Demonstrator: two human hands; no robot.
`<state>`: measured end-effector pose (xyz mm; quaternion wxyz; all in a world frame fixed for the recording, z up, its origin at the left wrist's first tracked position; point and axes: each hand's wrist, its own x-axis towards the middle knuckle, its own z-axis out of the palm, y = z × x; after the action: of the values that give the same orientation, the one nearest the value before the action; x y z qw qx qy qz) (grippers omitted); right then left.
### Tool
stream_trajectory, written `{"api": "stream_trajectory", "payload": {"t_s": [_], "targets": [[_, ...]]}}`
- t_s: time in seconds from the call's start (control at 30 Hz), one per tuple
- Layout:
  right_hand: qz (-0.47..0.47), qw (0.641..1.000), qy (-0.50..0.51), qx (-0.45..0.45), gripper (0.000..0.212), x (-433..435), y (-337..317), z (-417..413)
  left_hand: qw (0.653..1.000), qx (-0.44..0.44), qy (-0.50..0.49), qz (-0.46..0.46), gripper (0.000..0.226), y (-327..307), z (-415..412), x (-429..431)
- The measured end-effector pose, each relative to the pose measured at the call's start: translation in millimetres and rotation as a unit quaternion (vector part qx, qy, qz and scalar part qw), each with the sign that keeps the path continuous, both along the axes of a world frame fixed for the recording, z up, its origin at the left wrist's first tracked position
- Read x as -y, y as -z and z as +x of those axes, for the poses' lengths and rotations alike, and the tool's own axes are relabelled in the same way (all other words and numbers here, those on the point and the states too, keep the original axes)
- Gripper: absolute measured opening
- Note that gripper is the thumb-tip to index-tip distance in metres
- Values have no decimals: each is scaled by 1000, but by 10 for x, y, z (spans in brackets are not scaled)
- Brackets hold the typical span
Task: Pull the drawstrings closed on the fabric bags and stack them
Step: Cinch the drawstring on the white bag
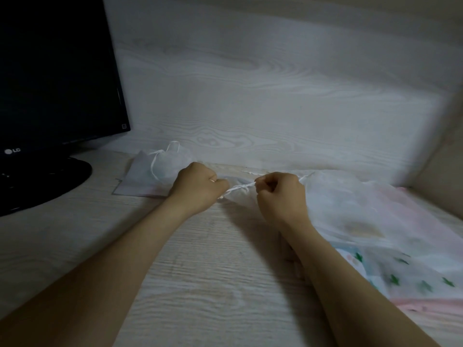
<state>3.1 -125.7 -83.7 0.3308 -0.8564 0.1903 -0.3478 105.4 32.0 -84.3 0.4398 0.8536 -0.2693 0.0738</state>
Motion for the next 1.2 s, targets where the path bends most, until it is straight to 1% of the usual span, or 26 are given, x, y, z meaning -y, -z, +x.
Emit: {"api": "stream_trajectory", "payload": {"t_s": [0.03, 0.1, 0.13, 0.2, 0.23, 0.3, 0.33, 0.37, 0.43, 0.5, 0.53, 0.57, 0.63, 0.7, 0.77, 0.87, 0.9, 0.97, 1.03, 1.13, 1.17, 1.2], "targets": [[-7, 1000, 2, 5, 17, -2, 10, 6, 1000, 20, -6, 2, 49, 16, -2, 0], [-50, 998, -2, 24, 19, -1, 39, 12, 996, 81, -32, 8, 45, 68, -9, -14], [-73, 997, -13, 38, 23, 1, 51, 6, 992, 113, -46, 19, 39, 75, -30, -23], [-125, 990, -46, 55, 33, 7, 76, -13, 989, 141, -36, 17, 14, 89, -53, -40], [-158, 984, -58, 58, 34, 3, 73, -25, 989, 145, -16, 12, 13, 91, -50, -50], [-220, 972, -67, 50, 31, -37, 50, -51, 990, 129, 47, 26, 48, 126, -4, -54], [-241, 967, -66, 49, 29, -67, 30, -63, 990, 116, 72, 37, 57, 140, 20, -50], [-250, 964, -67, 59, 26, -96, 11, -79, 989, 102, 94, 44, 55, 156, 32, -40], [-213, 966, -78, 124, 22, -147, -24, -106, 989, 84, 120, 24, 36, 163, 52, -20], [-148, 965, -71, 203, 17, -190, -76, -147, 990, 65, 120, -32, 9, 105, 35, -1], [-125, 962, -68, 233, 19, -217, -103, -166, 989, 60, 119, -64, 9, 65, 21, -5], [-105, 960, -70, 250, 24, -240, -126, -187, 986, 58, 123, -98, 18, 27, 9, -7], [-80, 961, -72, 254, 37, -276, -152, -199, 977, 61, 122, -164, 21, -34, -15, -24], [-75, 968, -62, 233, 42, -289, -145, -169, 971, 76, 97, -205, 18, -79, -45, -33], [-71, 974, -72, 205, 35, -311, -123, -101, 966, 105, 51, -231, 14, -114, -62, -47], [-80, 978, -99, 164, 29, -373, -72, 22, 954, 161, -33, -252, 18, -126, -32, -95], [-80, 978, -109, 159, 30, -401, -62, 64, 950, 181, -72, -243, 19, -118, -1, -127], [-85, 974, -136, 157, 34, -459, -67, 150, 944, 213, -161, -195, 22, -107, 60, -199], [-107, 970, -162, 144, 34, -509, -76, 244, 936, 219, -233, -150, 22, -109, 91, -272], [-156, 969, -176, 76, 25, -564, -37, 440, 925, 196, -289, -151, 23, -109, 150, -383], [-163, 969, -179, 47, 27, -599, -22, 494, 920, 192, -304, -156, 23, -106, 196, -426], [-170, 968, -182, 19, 34, -636, -3, 542, 916, 192, -314, -157, 20, -102, 244, -462]]}}
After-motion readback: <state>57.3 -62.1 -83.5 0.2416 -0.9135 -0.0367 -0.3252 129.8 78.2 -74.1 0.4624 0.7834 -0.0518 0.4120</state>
